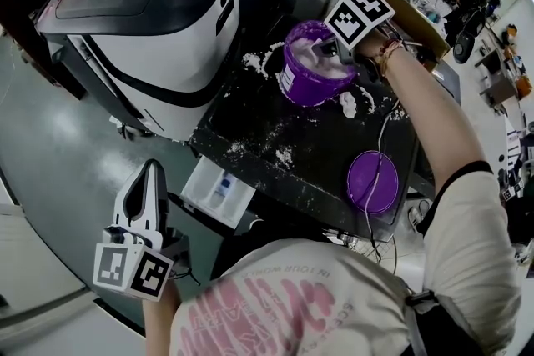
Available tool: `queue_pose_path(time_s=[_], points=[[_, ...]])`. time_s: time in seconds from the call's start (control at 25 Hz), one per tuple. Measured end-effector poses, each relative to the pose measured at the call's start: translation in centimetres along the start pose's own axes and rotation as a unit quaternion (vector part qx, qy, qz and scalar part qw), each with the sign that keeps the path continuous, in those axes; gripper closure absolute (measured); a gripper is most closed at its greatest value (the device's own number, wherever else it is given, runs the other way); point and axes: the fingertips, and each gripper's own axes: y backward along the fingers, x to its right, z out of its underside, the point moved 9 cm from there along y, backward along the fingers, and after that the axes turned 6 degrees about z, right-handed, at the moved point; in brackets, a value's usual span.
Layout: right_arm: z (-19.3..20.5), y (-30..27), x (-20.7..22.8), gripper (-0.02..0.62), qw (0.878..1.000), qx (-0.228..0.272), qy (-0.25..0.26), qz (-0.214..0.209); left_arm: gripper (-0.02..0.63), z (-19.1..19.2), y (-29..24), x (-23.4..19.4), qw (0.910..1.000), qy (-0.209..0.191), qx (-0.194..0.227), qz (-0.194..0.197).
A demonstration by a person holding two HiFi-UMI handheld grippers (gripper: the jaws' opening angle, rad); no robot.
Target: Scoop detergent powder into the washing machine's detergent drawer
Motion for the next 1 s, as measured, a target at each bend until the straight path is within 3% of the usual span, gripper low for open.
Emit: queue_pose_path(time_s=[0.52, 1.0], points=[[0.7, 1.4, -1.0, 0.595, 0.999, 0.028, -0.026, -0.034, 0.603, -0.2, 0.3, 0.5, 1.0000, -0.001, 0.003, 0.007], [2.6, 2.6, -0.4, 0.594, 0.985, 0.087, -0.134, -0.072, 0.603, -0.6, 0.7, 0.6, 0.9998, -0.003, 0.007, 0.017]])
